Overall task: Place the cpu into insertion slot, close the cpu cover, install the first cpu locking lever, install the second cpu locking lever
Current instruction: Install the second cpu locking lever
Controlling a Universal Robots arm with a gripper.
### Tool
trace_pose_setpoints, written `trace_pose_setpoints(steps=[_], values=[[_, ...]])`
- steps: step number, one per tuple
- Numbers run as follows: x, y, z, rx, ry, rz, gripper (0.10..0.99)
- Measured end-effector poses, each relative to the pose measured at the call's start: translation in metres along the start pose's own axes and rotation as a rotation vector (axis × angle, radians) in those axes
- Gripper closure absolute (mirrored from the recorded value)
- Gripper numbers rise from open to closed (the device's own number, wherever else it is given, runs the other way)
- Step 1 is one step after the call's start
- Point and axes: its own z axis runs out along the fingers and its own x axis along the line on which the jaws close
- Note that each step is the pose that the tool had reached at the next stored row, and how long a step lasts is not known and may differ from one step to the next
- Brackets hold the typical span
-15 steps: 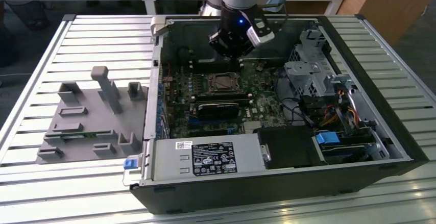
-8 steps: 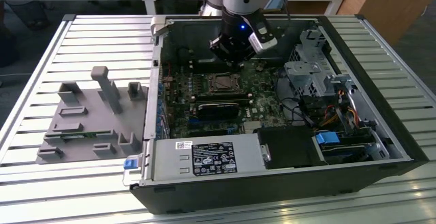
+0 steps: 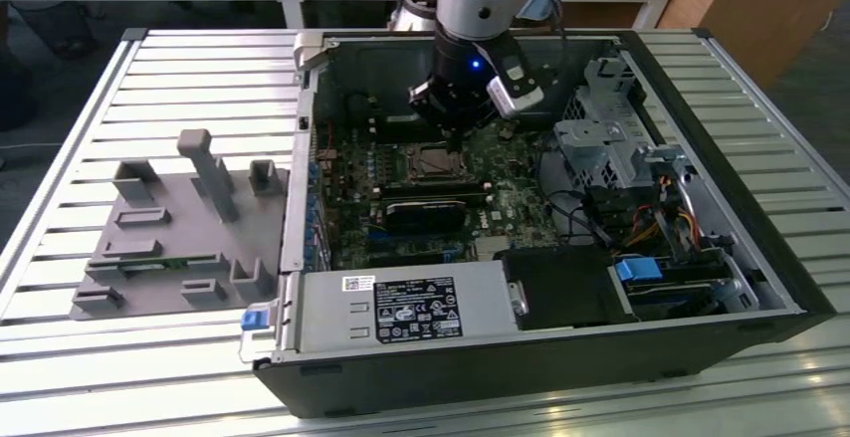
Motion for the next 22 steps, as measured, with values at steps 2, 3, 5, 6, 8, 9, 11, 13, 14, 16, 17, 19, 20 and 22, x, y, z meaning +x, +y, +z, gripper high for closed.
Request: trace_pose_setpoints(steps=[2, 3, 5, 6, 8, 9, 11, 13, 14, 16, 17, 19, 20, 22], values=[[0.0, -0.0063, 0.0008, -0.004, 0.0, 0.0, 0.98], [-0.0001, -0.0095, 0.0011, -0.005, 0.0, 0.0, 0.98], [-0.0001, -0.0152, 0.0016, -0.009, 0.0001, 0.0, 0.98], [-0.0002, -0.0173, 0.002, -0.012, 0.0001, 0.0, 0.98], [-0.0001, -0.0202, 0.0028, -0.026, 0.0003, 0.0, 0.98], [-0.0001, -0.0213, 0.0032, -0.038, 0.0005, 0.0, 0.98], [-0.0001, -0.0233, 0.0039, -0.049, 0.0007, 0.0, 0.98], [-0.0001, -0.0262, 0.0045, -0.049, 0.001, 0.0, 0.98], [0.0, -0.0273, 0.0048, -0.049, 0.001, 0.0, 0.98], [0.0026, -0.0287, 0.0053, -0.049, 0.0011, 0.0, 0.98], [0.005, -0.029, 0.0056, -0.049, 0.001, 0.0, 0.98], [0.0104, -0.0297, 0.006, -0.05, 0.0011, 0.0, 0.98], [0.0135, -0.03, 0.0061, -0.05, 0.0011, 0.0, 0.98], [0.0214, -0.0305, 0.0064, -0.05, 0.001, 0.0, 0.98]])
